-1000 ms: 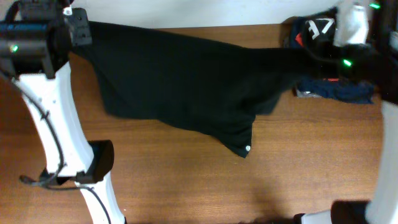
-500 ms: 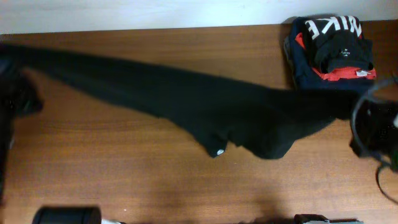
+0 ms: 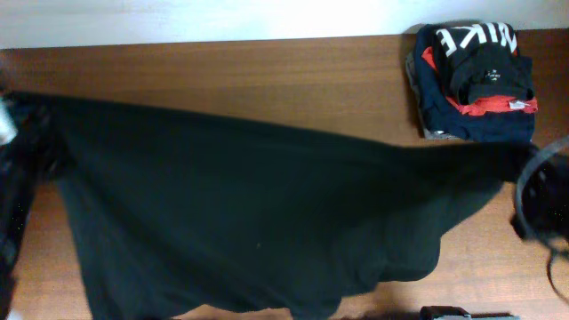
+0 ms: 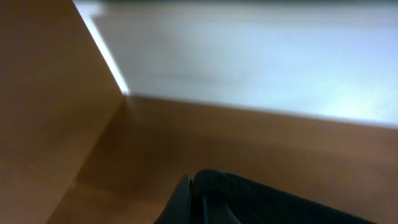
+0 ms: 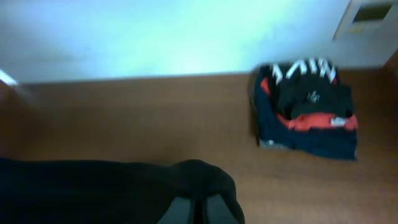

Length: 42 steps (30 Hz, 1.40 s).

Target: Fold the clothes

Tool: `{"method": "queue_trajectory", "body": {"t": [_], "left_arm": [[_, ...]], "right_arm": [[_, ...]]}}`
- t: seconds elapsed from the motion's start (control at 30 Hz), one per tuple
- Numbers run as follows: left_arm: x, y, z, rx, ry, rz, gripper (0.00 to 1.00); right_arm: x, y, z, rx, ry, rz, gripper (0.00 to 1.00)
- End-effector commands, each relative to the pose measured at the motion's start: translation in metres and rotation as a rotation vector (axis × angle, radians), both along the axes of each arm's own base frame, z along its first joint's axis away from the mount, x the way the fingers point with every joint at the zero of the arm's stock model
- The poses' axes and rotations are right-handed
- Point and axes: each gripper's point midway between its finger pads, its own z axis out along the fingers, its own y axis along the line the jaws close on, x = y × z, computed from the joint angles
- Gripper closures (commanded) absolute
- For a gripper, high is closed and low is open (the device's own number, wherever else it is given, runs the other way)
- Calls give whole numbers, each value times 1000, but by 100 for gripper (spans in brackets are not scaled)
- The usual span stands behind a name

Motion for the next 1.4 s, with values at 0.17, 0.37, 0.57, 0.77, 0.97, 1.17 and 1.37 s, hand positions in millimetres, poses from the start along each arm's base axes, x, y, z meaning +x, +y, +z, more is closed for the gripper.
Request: {"method": "queue_trajectory", "body": {"t": [0.17,0.37,0.57,0.77,0.97,1.17,1.37], "left_arm": [[62,5,-77,40,297,39,99],[102,6,-132,53,451,60,99],[148,3,-185,58,515,59,99],[190,4,-235,57,526,66,99],[239,10,-271,49,474,82,99],[302,6,-283,32,306,74,99],[338,-6,-245,-13,86,22,99]], "right_arm": [[70,-10,-52,-35,240,18,96],[119,-3,-96,-5,397,77,96],[174,14,-150,-18,532,148,96],[233,26,-198,-23,567,178,96],[285,26,-233,-23,533,175,96],[317,26,-234,-19,441,157,96],[323,26,-230,-21,412,156,96]]}}
